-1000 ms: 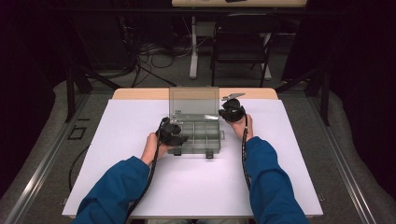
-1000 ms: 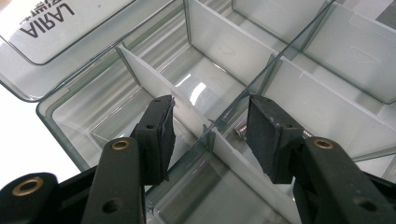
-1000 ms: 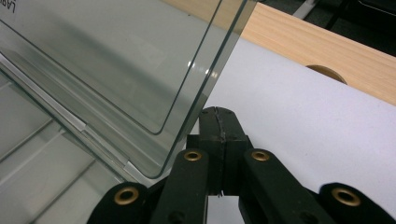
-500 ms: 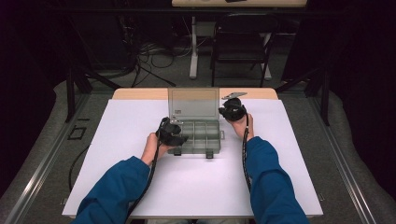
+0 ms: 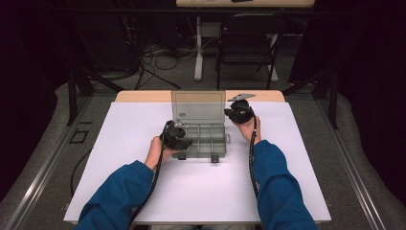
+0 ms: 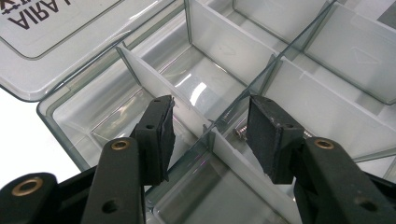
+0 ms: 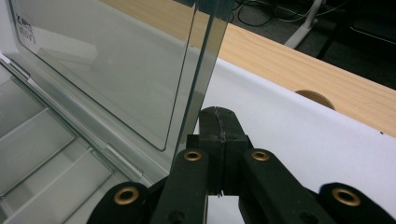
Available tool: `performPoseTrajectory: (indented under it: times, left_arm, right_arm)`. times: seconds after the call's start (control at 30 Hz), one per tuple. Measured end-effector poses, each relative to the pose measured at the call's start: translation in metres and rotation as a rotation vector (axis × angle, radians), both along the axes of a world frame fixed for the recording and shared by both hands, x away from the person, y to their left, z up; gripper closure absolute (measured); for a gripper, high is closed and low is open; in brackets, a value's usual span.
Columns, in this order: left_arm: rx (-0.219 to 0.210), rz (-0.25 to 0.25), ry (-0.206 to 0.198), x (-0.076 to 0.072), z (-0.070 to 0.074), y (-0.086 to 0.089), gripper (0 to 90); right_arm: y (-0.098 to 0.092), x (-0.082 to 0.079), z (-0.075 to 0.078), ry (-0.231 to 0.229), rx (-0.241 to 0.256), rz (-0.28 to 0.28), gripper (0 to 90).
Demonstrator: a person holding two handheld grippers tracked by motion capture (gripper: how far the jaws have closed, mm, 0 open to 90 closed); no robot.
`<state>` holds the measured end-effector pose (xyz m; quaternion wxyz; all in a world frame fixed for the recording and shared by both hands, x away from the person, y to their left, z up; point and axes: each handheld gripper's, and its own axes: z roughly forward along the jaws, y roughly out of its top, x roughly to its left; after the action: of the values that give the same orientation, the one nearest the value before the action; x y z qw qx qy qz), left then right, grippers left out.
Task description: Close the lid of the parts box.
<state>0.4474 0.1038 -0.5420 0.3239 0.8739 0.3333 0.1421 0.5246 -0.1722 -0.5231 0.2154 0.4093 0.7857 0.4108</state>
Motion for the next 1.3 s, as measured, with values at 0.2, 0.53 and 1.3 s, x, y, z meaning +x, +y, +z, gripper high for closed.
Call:
performPoseTrajectory:
  times: [0.2, 0.53, 1.3]
  left_arm:
    - [0.001, 0.0, 0.0, 0.0, 0.0, 0.0, 51.4]
    - [0.001, 0.002, -0.001, 0.0, 0.0, 0.0, 51.2]
    - [0.011, 0.0, -0.007, 0.0, 0.0, -0.001, 50.6]
  right_arm:
    - [-0.001, -0.003, 0.006, -0.027, 0.006, 0.007, 90.0]
    - [-0.005, -0.007, 0.014, -0.065, 0.039, 0.026, 90.0]
    - [-0.009, -0.027, 0.028, -0.136, 0.084, 0.058, 90.0]
